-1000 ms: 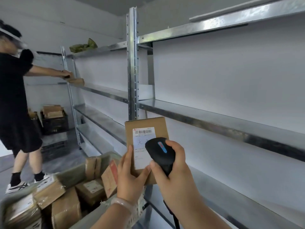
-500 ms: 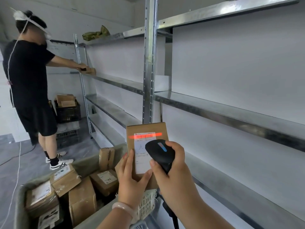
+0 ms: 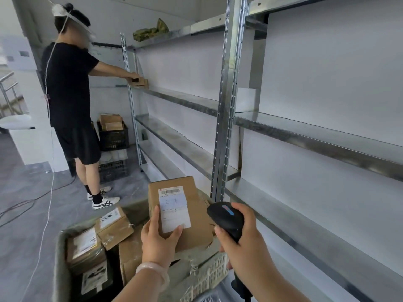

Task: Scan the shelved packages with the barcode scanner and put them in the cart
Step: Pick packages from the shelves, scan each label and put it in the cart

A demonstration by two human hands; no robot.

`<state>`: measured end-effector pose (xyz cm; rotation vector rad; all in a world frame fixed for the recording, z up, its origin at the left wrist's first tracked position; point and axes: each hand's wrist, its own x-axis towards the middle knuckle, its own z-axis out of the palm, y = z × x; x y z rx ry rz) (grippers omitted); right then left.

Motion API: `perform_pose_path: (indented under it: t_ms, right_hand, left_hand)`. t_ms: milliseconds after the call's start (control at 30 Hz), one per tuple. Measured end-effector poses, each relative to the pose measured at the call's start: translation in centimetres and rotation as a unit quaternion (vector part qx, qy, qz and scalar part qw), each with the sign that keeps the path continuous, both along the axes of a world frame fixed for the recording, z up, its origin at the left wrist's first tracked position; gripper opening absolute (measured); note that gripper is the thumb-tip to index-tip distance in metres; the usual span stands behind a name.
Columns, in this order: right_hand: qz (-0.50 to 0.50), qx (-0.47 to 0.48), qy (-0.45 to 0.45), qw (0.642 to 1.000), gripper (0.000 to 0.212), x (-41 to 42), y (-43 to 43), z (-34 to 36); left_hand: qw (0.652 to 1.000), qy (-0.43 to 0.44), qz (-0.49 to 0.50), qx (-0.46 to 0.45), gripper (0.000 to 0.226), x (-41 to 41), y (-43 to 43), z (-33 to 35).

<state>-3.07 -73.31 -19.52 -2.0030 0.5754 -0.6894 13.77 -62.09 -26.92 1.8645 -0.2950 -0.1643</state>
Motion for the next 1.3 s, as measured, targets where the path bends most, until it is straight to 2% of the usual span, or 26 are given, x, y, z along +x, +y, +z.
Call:
perform_pose_path:
  t_ms: [100, 200, 333, 500, 667, 800, 967, 1300]
  right_hand:
    - [0.0, 0.014, 0.011, 1.0, 0.057, 0.9, -0.4, -0.8]
    - [-0.007, 0.011, 0.015, 1.0, 0.059, 1.6, -1.0, -1.5]
    - [-0.018, 0.0, 0.01, 1.0, 0.063, 1.5, -1.9, -1.6]
    - [-0.059, -0.006, 0.005, 0.998, 0.058, 0.1, -3.1, -1.0]
    - [-0.116, 0.004, -0.016, 0.993, 0.057, -3.2, -4.4, 0.2]
    - [-0.199, 0.004, -0.043, 0.979, 0.056, -7.8, -6.1, 1.3]
    - [-0.304, -0.021, -0.051, 0.951, 0.058, -15.7, -7.6, 2.2]
    - [-0.489, -0.053, -0.085, 0.866, 0.057, -34.0, -6.9, 4.8]
  left_hand:
    - [0.997, 0.039, -0.005, 0.061, 0.093, 4.0, 0.0, -1.3]
    - [0.983, 0.065, -0.019, 0.173, 0.102, 7.2, -0.3, -2.5]
    - [0.966, -0.001, -0.06, 0.251, 0.096, 7.4, -1.4, -2.9]
    - [0.956, -0.071, -0.106, 0.262, 0.089, 4.4, -4.3, 0.0]
    - [0.946, -0.134, -0.206, 0.212, 0.084, 0.2, -9.1, 4.2]
    - [0.903, -0.232, -0.293, 0.212, 0.085, -5.6, -13.7, 8.0]
    - [0.86, -0.288, -0.39, 0.16, 0.084, -14.2, -18.7, 10.1]
    - [0.773, -0.31, -0.553, 0.031, 0.081, -34.2, -23.3, 13.7]
